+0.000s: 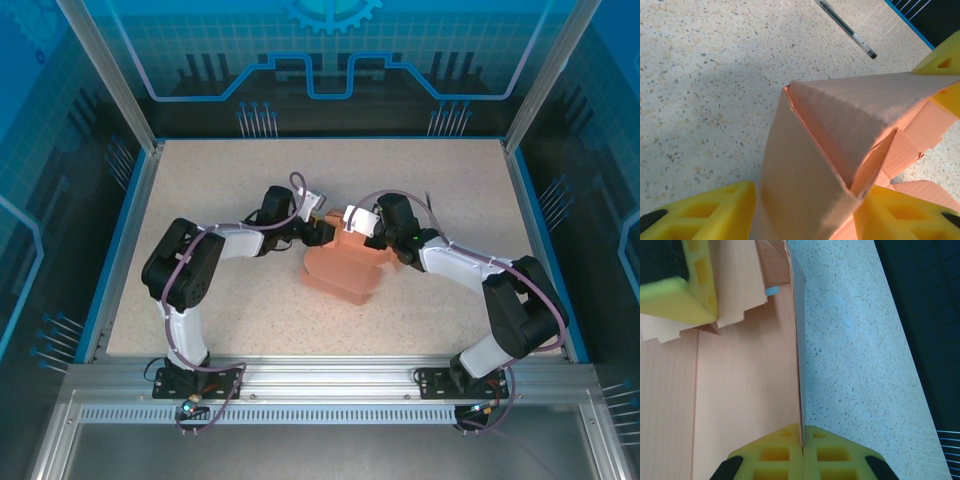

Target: Fold the paper box

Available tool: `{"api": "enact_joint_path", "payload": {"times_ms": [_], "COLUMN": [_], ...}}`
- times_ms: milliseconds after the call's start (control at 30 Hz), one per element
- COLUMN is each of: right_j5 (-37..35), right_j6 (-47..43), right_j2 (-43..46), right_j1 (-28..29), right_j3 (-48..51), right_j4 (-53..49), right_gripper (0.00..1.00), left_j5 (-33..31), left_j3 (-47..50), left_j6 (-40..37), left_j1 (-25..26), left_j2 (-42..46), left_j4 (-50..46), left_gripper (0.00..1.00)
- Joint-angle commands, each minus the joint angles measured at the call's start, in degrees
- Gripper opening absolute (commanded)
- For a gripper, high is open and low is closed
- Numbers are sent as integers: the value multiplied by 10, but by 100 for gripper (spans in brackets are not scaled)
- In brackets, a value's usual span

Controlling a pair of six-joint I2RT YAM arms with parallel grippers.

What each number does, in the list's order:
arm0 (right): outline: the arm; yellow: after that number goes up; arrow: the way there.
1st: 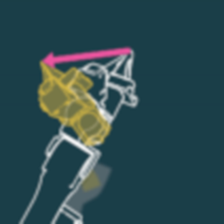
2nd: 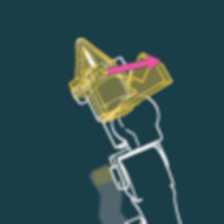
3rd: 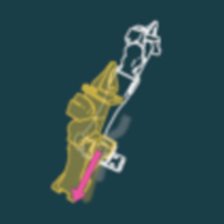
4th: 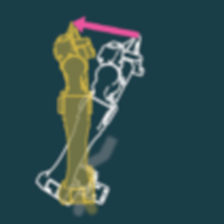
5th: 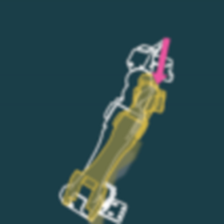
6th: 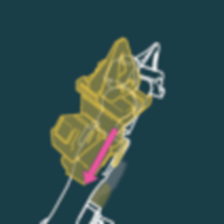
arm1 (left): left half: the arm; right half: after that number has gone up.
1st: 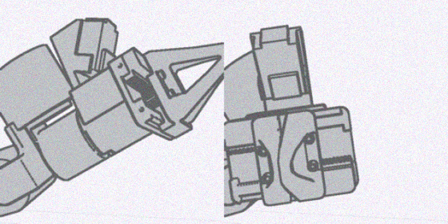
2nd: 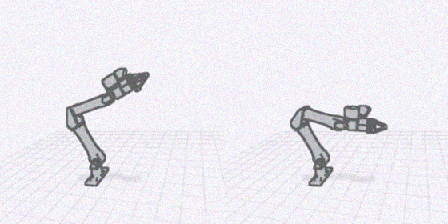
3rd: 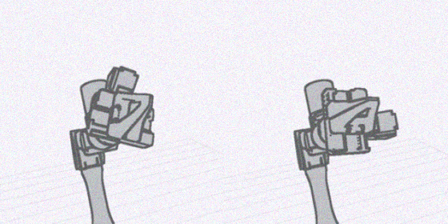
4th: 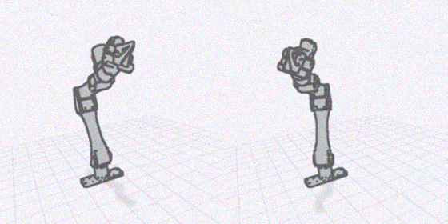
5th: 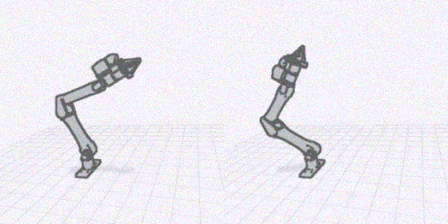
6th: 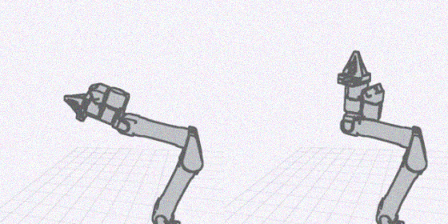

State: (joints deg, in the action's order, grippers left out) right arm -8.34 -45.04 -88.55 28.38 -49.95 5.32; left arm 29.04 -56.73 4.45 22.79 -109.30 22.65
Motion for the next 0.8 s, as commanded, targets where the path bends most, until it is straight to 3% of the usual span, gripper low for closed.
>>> {"api": "enact_joint_path", "payload": {"times_ms": [0,300,500,767], "right_j5": [23,16,19,24], "right_j6": [13,13,15,25], "right_j2": [7,3,0,-4], "right_j1": [-7,-7,-7,-5], "right_j3": [-1,-21,-24,-26], "right_j4": [-42,-47,-49,-54], "right_gripper": [0,0,0,0], "left_j5": [-3,-1,-4,-26], "left_j3": [21,41,41,22], "left_j6": [6,6,0,-1], "left_j1": [-12,-19,-21,-11], "left_j2": [25,36,29,12], "left_j4": [14,16,2,-2], "left_gripper": [55,58,53,52]}}
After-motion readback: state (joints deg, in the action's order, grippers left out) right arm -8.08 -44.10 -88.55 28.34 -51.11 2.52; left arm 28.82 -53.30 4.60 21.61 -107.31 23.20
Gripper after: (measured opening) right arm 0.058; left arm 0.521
